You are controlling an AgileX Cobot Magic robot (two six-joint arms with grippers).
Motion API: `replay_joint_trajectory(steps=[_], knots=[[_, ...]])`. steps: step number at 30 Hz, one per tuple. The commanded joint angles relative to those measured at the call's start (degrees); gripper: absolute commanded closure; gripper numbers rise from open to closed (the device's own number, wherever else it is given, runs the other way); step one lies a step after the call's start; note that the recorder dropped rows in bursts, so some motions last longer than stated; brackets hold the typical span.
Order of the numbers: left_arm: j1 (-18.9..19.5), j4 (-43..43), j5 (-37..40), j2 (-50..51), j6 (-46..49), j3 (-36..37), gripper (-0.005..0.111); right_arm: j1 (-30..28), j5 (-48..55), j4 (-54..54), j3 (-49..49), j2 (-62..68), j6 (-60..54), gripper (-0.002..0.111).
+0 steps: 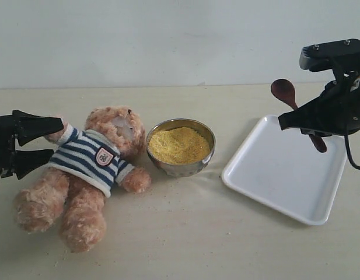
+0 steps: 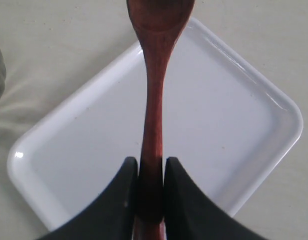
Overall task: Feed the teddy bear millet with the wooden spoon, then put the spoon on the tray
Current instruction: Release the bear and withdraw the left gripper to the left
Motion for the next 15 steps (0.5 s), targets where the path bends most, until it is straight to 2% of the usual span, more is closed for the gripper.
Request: replay_joint_trajectory(steps=[1,6,13,15], knots=[[0.1,-0.3,0.9,-0.4,1.1,-0.2,0.009,-0.3,-0.7,0.4,0.1,0.0,-0.2,0.108],[1.8,-0.3,0.9,-0.4,2.9,-0.2,0.009,-0.3,-0.7,0.4,0.1,0.0,-1.4,0.108],[8.3,-0.3,0.9,-0.5,0.9,-0.2,0.010,-0.3,-1.1,0.5,0.1,0.0,-1.4,0.108],[9.7,-0.3,0.9,-0.8,-0.7,-0.1,0.013,-0.3,-1.9,0.5,0.1,0.0,-1.4,0.108]])
